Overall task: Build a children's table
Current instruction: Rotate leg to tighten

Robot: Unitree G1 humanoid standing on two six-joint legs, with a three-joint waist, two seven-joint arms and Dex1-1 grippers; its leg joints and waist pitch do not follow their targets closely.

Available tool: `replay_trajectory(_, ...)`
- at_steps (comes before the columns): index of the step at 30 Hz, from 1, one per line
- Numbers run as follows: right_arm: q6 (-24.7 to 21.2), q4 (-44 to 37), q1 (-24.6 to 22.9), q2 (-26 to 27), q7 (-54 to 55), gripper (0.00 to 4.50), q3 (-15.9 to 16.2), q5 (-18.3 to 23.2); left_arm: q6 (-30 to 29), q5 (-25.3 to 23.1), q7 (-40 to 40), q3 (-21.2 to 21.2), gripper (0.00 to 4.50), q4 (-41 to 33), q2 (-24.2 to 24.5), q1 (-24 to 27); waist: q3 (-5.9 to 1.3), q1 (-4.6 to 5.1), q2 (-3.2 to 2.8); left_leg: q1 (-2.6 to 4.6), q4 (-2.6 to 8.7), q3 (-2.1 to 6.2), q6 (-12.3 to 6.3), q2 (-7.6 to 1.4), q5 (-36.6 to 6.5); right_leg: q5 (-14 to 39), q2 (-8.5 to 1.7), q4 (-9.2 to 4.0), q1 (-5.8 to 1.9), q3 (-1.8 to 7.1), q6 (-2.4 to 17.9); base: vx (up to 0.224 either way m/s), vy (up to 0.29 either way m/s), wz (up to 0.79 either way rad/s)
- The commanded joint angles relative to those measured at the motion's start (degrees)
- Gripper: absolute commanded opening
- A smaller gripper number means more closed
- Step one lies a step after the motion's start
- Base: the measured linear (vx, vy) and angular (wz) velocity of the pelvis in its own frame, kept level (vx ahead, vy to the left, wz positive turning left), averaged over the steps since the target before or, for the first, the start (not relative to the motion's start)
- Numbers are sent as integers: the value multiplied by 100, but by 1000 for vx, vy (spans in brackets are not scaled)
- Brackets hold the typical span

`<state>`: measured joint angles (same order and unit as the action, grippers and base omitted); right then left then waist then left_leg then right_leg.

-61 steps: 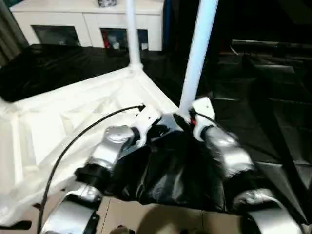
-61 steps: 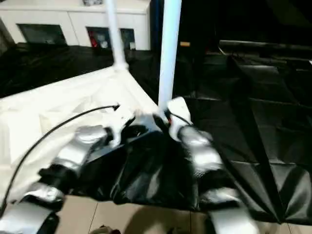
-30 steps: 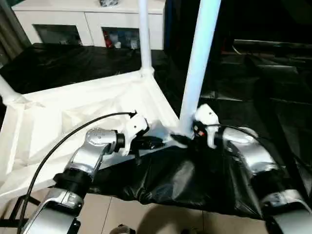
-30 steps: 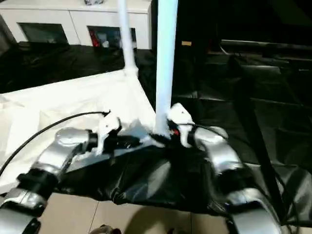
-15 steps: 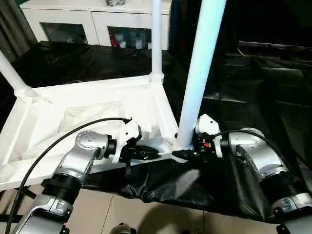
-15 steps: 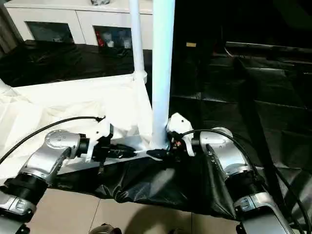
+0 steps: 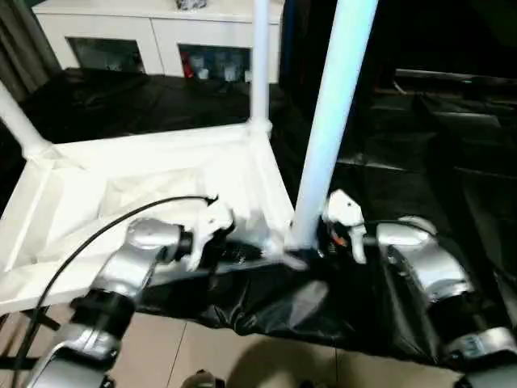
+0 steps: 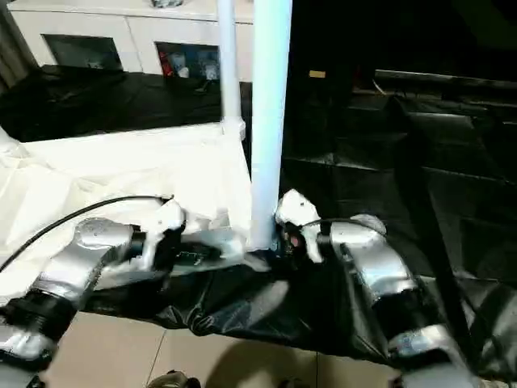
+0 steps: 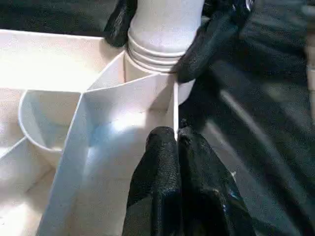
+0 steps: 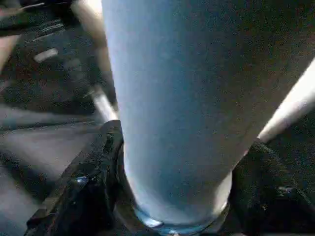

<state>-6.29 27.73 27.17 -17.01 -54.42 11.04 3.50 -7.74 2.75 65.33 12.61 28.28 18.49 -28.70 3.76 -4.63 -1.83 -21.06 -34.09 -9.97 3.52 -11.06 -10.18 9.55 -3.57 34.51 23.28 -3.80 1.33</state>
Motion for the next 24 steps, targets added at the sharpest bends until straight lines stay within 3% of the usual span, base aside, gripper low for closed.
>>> replay_trajectory(1, -86, 136, 118, 388, 683, 267, 123, -97, 64, -14, -502, -7, 0, 46, -330, -273, -397, 56, 39, 77, 402, 60, -91, -175, -1325, 2048, -434, -482, -285, 254, 995, 0, 0, 0)
replay_trajectory(5, -220, 492, 279, 970, 1995, 267, -61, -270, -97, -223, -1422, 16, 0, 364, -880, -535, -400, 155, 50, 80, 408, 63, -40, -165, -1377, 1951, -417, -486, -278, 263, 1023, 0, 0, 0)
replay_trajectory(8, -266, 901, 549, 1655, 3279, 267, -356, -344, -123, -453, -2241, 43, 0, 737, -1327, -765, -428, 146, 45, 74, 396, 65, -74, -163, -1228, 1688, -433, -457, -295, 267, 1068, 0, 0, 0)
replay_trajectory(11, -102, 1061, 682, 1995, 3634, 267, -431, -400, -59, -546, -2436, 59, 0, 818, -1477, -783, -437, 145, 26, 51, 392, 63, -110, -158, -1125, 1483, -446, -450, -313, 271, 1096, 0, 0, 0)
replay_trajectory(12, -85, 1073, 692, 2012, 3657, 302, -430, -406, -59, -543, -2441, 48, 0, 818, -1491, -781, -438, 148, 30, 50, 390, 58, -127, -159, -1110, 1424, -440, -444, -311, 272, 1104, 0, 0, 0)
replay_trajectory(15, -44, 1075, 720, 2070, 3577, 302, -435, -322, -20, -547, -2329, 63, 0, 741, -1455, -729, -423, 140, 34, 45, 400, 55, -188, -160, -1140, 1350, -433, -441, -313, 267, 1120, 0, 0, 0)
replay_trajectory(17, 42, 1085, 719, 1985, 3577, 342, -354, -431, 73, -516, -2198, 80, 0, 694, -1391, -690, -417, 140, 53, 48, 406, 54, -189, -164, -1188, 1448, -439, -450, -314, 268, 1105, 0, 0, 0)
replay_trajectory(20, 198, 1122, 718, 1774, 3536, 348, -357, -602, 188, -464, -1932, 65, 0, 595, -1224, -609, -413, 135, 52, 45, 410, 57, -179, -170, -1192, 1520, -449, -448, -302, 273, 1088, 0, 0, 0)
replay_trajectory(24, 319, 898, 612, 1306, 2798, 348, -325, -499, 375, -321, -1351, 73, 0, 364, -908, -450, -424, 131, 53, 30, 394, 50, -278, -174, -1087, 1245, -453, -415, -325, 278, 1161, 0, 0, 0)
